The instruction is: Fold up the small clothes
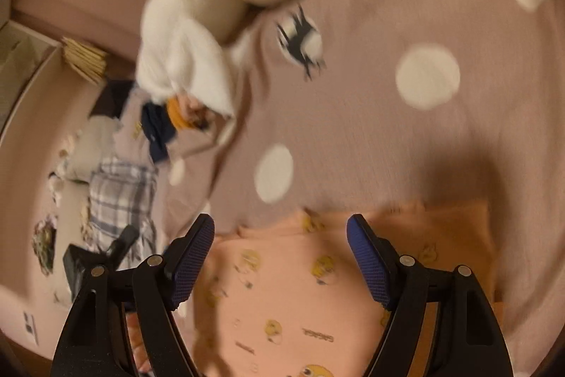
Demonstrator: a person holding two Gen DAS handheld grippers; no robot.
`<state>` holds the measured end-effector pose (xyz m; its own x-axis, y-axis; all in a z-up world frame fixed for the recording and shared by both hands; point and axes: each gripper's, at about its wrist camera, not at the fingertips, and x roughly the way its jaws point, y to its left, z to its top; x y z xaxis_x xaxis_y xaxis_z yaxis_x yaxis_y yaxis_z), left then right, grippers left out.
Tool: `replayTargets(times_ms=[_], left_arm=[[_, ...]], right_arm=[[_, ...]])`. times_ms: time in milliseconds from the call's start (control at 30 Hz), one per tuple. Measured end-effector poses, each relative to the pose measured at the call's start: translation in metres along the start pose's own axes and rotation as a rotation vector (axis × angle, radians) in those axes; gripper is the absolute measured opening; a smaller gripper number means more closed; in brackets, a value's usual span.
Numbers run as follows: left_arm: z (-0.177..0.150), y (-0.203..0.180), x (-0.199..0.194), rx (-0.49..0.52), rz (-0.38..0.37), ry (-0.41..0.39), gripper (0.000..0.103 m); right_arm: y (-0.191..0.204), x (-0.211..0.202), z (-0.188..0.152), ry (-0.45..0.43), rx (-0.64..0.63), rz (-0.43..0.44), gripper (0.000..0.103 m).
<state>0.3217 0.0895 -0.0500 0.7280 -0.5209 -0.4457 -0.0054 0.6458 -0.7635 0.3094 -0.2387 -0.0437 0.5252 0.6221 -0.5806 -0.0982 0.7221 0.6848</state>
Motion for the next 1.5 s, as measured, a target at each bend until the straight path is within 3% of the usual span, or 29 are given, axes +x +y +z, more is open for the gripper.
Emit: replayTargets(times_ms=[133,200,233,333,433,567,733,800,900,1000,1033,1267,1333,1400,1467,1500], left_arm=[[-0.014,-0.002,-0.032,0.1,0.197,0.005,0.095],[-0.027,0.004,-0.04,0.12,0.25,0.038,0.099],[-0.035,0.01,-0.045,0.115,0.258,0.072,0.1],[-0.062,0.037,-0.072,0.036,0.184,0.169,0.102],[-0.089,0.064,-0.106,-0.1,0.161,0.161,0.102],[-0.122,0.085,-0.131,-0.169,0.158,0.205,0.102],[-0.162,0.095,-0.116,-0.222,0.082,0.324,0.102],[-0.166,0.091,-0.113,-0.219,0.066,0.302,0.102],[-0.164,0.078,-0.102,-0.194,0.01,0.272,0.102],[-0.157,0.069,-0.074,-0.183,-0.048,0.346,0.102],[-0.157,0.069,-0.067,-0.175,-0.037,0.359,0.102],[-0.128,0.076,-0.044,-0.227,-0.009,0.221,0.101],[-0.12,0.078,-0.038,-0.251,0.018,0.213,0.096],[-0.115,0.078,-0.038,-0.257,0.074,0.198,0.077],[-0.114,0.077,-0.037,-0.231,0.144,0.196,0.044],[-0.115,0.077,-0.035,-0.216,0.179,0.194,0.037]], right_arm=[[0.011,-0.031,-0.023,-0.006,-0.115,-0.137,0.079],[0.012,-0.048,-0.045,0.013,-0.139,-0.195,0.079],[0.012,-0.056,-0.057,0.021,-0.144,-0.216,0.082],[0.011,-0.083,-0.1,0.055,-0.172,-0.272,0.094],[0.007,-0.1,-0.131,0.067,-0.165,-0.324,0.095],[-0.007,-0.117,-0.168,0.055,-0.069,-0.251,0.1],[-0.03,-0.101,-0.196,0.13,0.082,-0.091,0.1],[-0.042,-0.088,-0.204,0.163,0.166,-0.012,0.1],[-0.05,-0.08,-0.206,0.149,0.234,0.033,0.1],[-0.05,-0.07,-0.198,0.135,0.244,0.076,0.1],[-0.049,-0.067,-0.195,0.131,0.246,0.087,0.1],[-0.055,-0.042,-0.169,0.109,0.262,0.149,0.1],[-0.056,-0.037,-0.163,0.102,0.269,0.16,0.1],[-0.054,-0.03,-0.156,0.082,0.276,0.162,0.094],[-0.053,-0.027,-0.152,0.07,0.254,0.135,0.07],[-0.052,-0.022,-0.151,0.079,0.23,0.08,0.045]])
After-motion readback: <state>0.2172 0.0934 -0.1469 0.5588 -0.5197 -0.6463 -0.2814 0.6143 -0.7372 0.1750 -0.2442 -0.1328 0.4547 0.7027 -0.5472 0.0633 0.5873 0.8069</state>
